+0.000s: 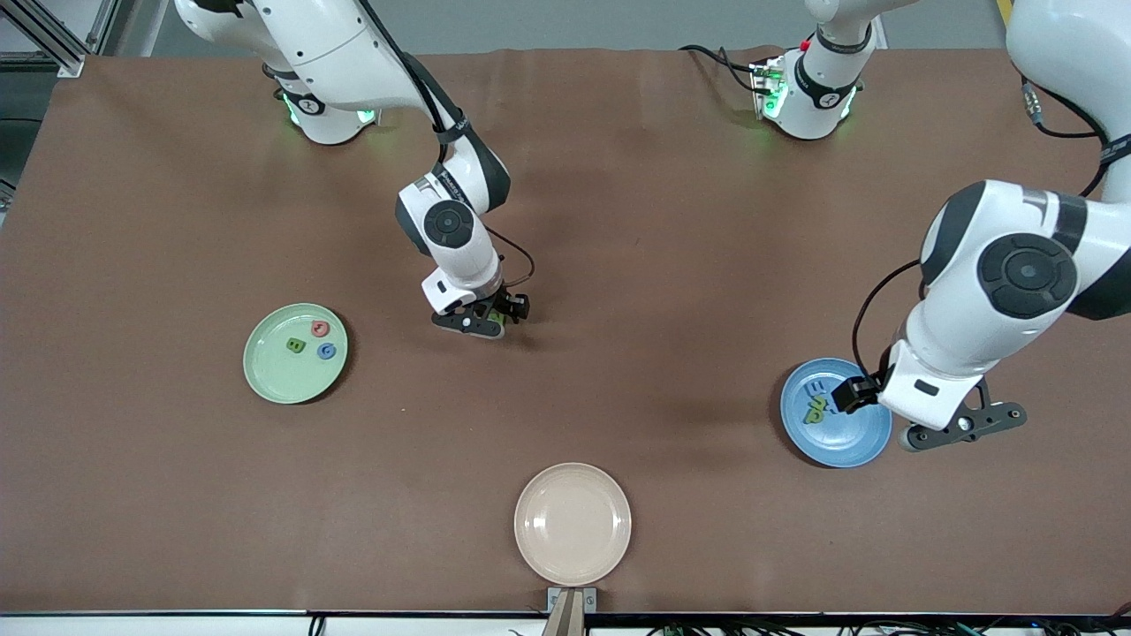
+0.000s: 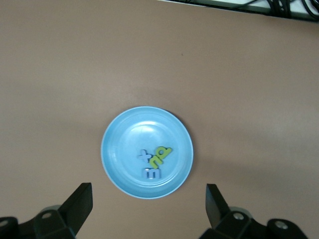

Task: Sort upper and lower case letters into plates
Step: 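Drop the u on the blue plate while the right gripper grasps the N, then place the N on the green plate while the left gripper returns to rest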

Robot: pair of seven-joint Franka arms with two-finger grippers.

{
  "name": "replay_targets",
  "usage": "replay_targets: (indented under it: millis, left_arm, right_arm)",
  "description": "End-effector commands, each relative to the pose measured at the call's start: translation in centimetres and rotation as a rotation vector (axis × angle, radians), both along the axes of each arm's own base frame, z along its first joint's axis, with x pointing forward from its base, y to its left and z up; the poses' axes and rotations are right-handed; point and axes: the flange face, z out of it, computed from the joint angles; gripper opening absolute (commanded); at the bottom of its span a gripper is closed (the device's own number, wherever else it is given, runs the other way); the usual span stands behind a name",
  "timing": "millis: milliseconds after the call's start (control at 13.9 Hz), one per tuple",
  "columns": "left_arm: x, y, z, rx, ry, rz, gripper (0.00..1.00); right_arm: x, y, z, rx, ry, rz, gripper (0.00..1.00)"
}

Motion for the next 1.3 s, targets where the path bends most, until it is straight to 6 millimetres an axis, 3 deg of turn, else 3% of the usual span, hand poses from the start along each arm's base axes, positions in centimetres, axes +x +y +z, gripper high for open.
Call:
replay_targets:
  millis: [0, 144, 216, 360, 432, 504, 648, 792, 1008, 1224]
  left_arm:
    - [-1.7, 0.9, 4.4, 0.013, 0.007, -0.078, 1.0]
    - [-2.7, 2.8, 7.1, -0.016, 0.029, -0.143, 1.0]
    - [-3.1, 2.7, 8.3, -0.021, 0.017, -0.161, 1.0]
    - [-4.1, 4.2, 9.4, -0.059, 0.063, -0.119, 1.0]
    - [-5.0, 4.4, 11.1, -0.074, 0.053, -0.117, 1.0]
    - [-5.7, 4.6, 12.1, -0.062, 0.056, -0.145, 1.0]
    - [-7.6, 4.3, 13.6, -0.028, 0.108, -0.171, 1.0]
    - [-9.6, 5.6, 15.7, -0.081, 0.142, -0.165, 1.0]
    - [-12.4, 7.6, 17.4, -0.127, 0.159, -0.191, 1.0]
    - [-14.7, 7.0, 18.7, -0.132, 0.143, -0.194, 1.0]
  right_arm:
    - [0.3, 0.2, -0.1, -0.002, -0.004, -0.015, 0.49]
    - [0.5, -0.1, -0.1, -0.007, -0.008, -0.013, 0.13]
    - [0.8, -0.5, -0.1, -0.007, -0.008, -0.02, 0.01]
    - [1.6, -1.4, 0.3, -0.01, -0.009, -0.023, 0.0]
    - [2.2, -2.2, 0.9, -0.01, -0.011, -0.019, 0.0]
    - [2.9, -3.4, 2.5, -0.016, -0.002, 0.004, 0.0]
    - [4.8, -7.7, 5.1, -0.042, 0.033, 0.066, 0.0]
    - [6.8, -13.6, 7.4, -0.066, 0.052, 0.159, 0.0]
    - [9.1, -22.7, 7.6, -0.081, 0.056, 0.295, 0.0]
    - [10.6, -30.2, 7.0, -0.079, 0.051, 0.383, 0.0]
